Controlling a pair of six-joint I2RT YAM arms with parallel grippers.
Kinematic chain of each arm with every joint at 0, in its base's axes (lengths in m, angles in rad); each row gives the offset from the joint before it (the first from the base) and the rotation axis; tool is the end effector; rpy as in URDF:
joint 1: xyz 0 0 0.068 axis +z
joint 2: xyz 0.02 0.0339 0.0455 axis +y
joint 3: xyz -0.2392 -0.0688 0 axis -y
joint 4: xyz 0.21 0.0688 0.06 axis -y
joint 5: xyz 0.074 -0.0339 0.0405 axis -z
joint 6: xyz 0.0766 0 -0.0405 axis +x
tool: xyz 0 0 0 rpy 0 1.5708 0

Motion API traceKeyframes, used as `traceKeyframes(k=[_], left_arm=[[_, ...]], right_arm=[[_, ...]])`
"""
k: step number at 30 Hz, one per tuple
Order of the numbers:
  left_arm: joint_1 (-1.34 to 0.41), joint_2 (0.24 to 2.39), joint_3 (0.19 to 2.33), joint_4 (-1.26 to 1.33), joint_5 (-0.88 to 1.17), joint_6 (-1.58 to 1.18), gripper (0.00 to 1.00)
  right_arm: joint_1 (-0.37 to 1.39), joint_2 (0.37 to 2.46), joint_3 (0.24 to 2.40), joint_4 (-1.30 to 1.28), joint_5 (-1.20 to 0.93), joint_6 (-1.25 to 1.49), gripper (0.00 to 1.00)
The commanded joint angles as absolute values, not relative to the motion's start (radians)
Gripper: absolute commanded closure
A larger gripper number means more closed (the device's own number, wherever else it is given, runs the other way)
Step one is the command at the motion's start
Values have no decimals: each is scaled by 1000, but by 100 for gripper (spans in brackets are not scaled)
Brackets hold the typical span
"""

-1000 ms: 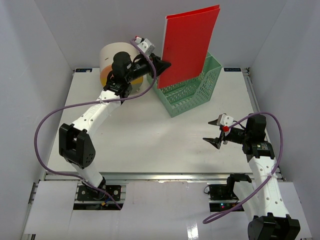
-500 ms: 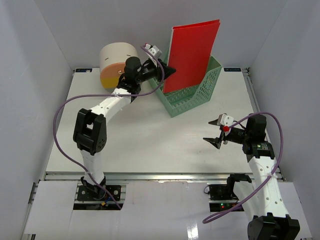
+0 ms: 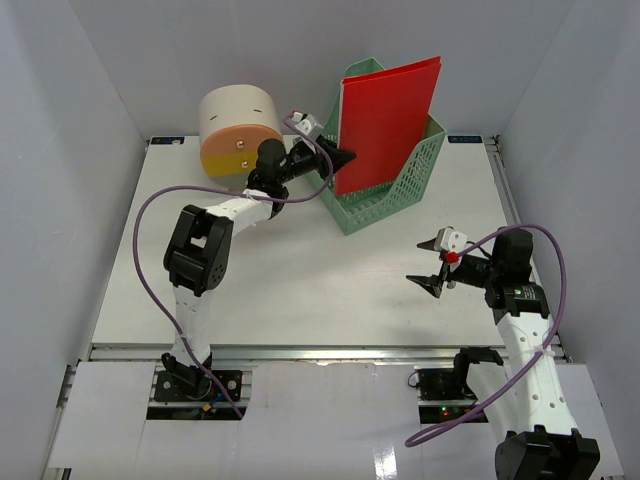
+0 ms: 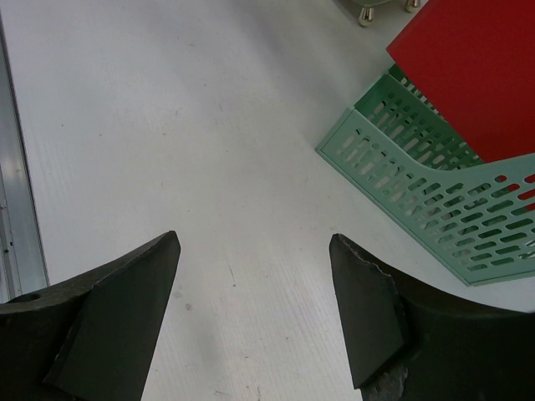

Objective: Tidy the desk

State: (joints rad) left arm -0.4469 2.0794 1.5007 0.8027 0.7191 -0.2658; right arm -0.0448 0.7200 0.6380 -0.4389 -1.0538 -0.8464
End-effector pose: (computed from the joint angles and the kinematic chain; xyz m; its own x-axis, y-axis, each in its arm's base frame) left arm 0.4051 -0.2501 0.2870 -0.0443 -0.1979 -0.9792 0.9252 0.3616 -0.1149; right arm 0.1542 0.0597 0.2582 0.2181 -0.3803 -0.8988 -0.8568 0.3663 -0.3629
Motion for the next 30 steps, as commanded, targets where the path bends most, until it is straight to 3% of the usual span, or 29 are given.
traceKeyframes(k=[1, 12, 21, 30], left_arm=[[-445, 2093, 1480, 975, 740, -292, 94], [-445, 2152, 1447, 1049, 730, -337, 94], [-445, 2070, 1351, 1104, 672, -320, 98], [-448, 2080, 1403, 1133, 680, -359, 99]], right_arm=[[-49, 723, 629, -416, -1071, -859, 21], [-49, 729, 629, -416, -1080, -859, 21], [-49, 730, 627, -416, -1086, -861, 21], [-49, 732, 626, -416, -1086, -862, 21]])
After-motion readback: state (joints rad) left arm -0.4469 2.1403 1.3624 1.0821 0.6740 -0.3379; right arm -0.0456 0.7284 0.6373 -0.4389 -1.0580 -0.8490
